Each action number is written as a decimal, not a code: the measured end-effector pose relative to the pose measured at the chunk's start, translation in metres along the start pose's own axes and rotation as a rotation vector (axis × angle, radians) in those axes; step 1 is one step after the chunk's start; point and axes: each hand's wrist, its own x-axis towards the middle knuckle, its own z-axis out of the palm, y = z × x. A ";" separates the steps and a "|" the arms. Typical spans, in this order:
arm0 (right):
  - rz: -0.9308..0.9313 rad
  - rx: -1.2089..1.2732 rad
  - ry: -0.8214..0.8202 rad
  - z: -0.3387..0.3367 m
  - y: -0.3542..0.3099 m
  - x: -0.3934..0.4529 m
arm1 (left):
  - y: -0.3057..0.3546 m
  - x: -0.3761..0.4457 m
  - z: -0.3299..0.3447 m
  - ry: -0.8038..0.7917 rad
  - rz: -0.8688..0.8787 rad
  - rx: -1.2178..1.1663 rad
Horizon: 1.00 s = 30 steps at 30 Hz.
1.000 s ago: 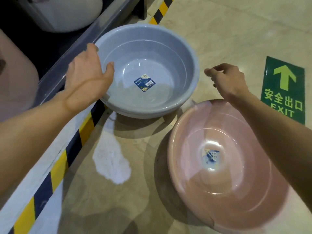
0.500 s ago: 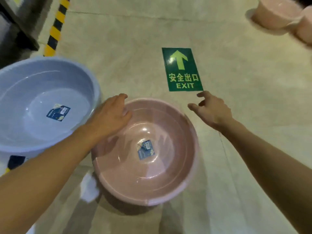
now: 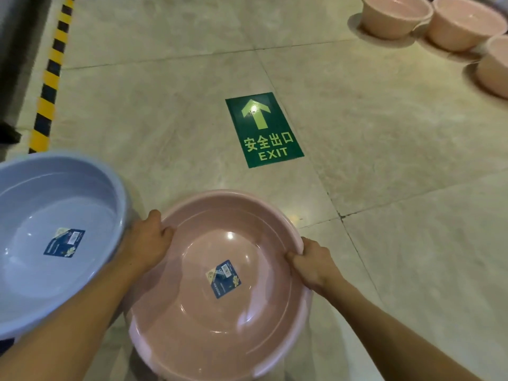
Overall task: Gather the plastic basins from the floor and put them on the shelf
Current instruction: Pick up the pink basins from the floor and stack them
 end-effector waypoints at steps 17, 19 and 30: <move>0.028 0.359 0.113 -0.192 -0.085 -0.068 | 0.087 -0.058 -0.157 -0.002 -0.056 -0.333; 0.064 0.441 0.157 -0.254 -0.112 -0.102 | 0.128 -0.082 -0.213 0.007 -0.060 -0.413; 0.219 0.754 0.333 -0.624 -0.246 -0.295 | 0.421 -0.186 -0.547 -0.001 0.035 -0.676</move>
